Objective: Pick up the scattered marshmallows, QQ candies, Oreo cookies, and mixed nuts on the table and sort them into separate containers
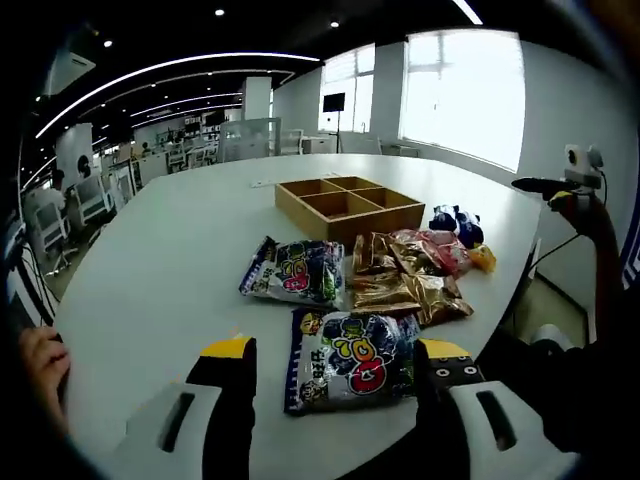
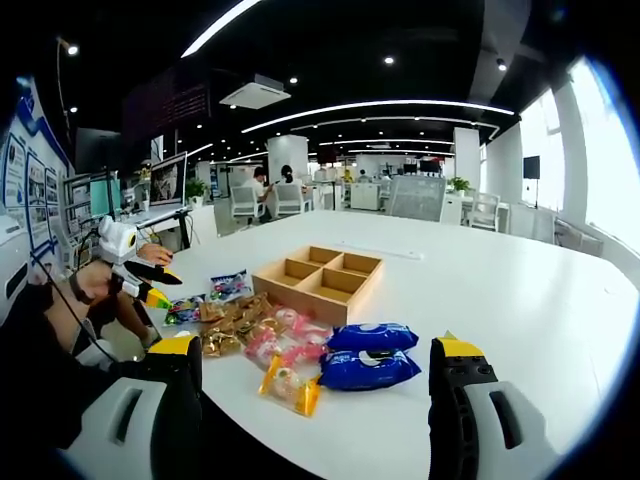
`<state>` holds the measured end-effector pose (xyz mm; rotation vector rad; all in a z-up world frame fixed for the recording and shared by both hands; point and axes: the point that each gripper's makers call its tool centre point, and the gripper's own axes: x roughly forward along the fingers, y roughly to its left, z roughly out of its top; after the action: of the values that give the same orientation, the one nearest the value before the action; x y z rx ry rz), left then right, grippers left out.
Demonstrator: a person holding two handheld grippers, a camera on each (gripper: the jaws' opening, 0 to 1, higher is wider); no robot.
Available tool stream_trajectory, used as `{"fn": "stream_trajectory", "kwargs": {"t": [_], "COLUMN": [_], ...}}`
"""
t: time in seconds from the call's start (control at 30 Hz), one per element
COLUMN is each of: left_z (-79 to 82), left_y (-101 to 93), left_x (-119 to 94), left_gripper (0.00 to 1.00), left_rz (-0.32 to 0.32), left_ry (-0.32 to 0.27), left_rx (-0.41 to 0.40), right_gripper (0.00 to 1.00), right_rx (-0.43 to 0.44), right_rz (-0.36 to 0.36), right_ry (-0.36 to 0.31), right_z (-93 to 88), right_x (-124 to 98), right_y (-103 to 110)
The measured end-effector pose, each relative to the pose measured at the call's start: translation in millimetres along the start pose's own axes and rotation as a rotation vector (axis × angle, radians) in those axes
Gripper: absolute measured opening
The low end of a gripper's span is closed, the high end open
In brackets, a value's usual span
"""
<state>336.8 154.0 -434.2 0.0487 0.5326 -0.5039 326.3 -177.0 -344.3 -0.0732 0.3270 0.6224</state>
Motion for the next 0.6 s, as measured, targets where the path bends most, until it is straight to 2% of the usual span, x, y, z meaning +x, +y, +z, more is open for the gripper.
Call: {"fn": "stream_trajectory", "kwargs": {"t": [0.6], "left_z": [-15.7], "left_y": [0.7], "left_x": [14], "left_gripper": [0.58], "left_rz": [-0.022], "left_ry": [0.062], "left_rx": [-0.030], "right_gripper": [0.90], "right_rx": [-0.003], "right_rz": [-0.001], "right_ry": [0.003], "right_z": [0.6], "right_x": [1], "right_y": [-1]}}
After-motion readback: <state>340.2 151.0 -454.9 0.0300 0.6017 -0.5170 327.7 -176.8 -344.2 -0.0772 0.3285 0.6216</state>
